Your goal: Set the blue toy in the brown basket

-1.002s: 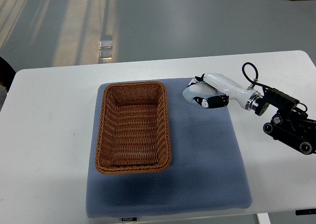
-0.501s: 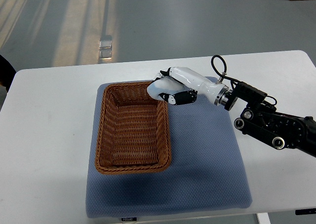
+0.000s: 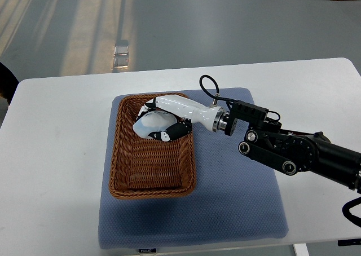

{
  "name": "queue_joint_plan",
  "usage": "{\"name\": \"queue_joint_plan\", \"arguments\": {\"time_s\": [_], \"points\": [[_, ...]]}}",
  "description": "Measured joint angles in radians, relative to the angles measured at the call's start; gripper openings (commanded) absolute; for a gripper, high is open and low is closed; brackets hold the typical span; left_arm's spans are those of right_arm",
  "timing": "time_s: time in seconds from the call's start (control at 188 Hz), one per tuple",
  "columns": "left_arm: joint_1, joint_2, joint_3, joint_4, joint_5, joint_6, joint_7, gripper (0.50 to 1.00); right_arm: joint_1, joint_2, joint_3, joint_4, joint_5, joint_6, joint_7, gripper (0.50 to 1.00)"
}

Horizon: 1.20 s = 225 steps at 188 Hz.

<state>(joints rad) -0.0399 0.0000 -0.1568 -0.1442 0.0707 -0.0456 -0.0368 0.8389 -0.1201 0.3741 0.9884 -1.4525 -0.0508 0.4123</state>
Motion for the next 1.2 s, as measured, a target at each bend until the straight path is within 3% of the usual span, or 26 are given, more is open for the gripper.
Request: {"name": "queue_joint_plan", "arguments": {"time_s": [0.24, 0.613, 1.029, 1.2], "points": [[0.0, 0.0, 0.002, 0.0, 0.0, 0.0, 0.0, 1.0, -0.004, 0.018, -0.006, -0.035, 0.0, -0.004, -0.004, 0.821], [0.0, 0.0, 0.002, 0.0, 0.0, 0.001, 0.0, 1.0, -0.011, 0.009, 0.063, -0.039, 0.025, -0.019, -0.007, 0.823], [0.0, 0.0, 0.003, 0.0, 0.0, 0.001, 0.0, 1.0, -0.129, -0.054, 0.322, -0.042, 0.411, -0.04, -0.061, 0.825], [0.0, 0.0, 0.003, 0.0, 0.0, 0.001, 0.0, 1.0, -0.186, -0.092, 0.366, -0.042, 0.547, -0.055, -0.064, 0.854]]}}
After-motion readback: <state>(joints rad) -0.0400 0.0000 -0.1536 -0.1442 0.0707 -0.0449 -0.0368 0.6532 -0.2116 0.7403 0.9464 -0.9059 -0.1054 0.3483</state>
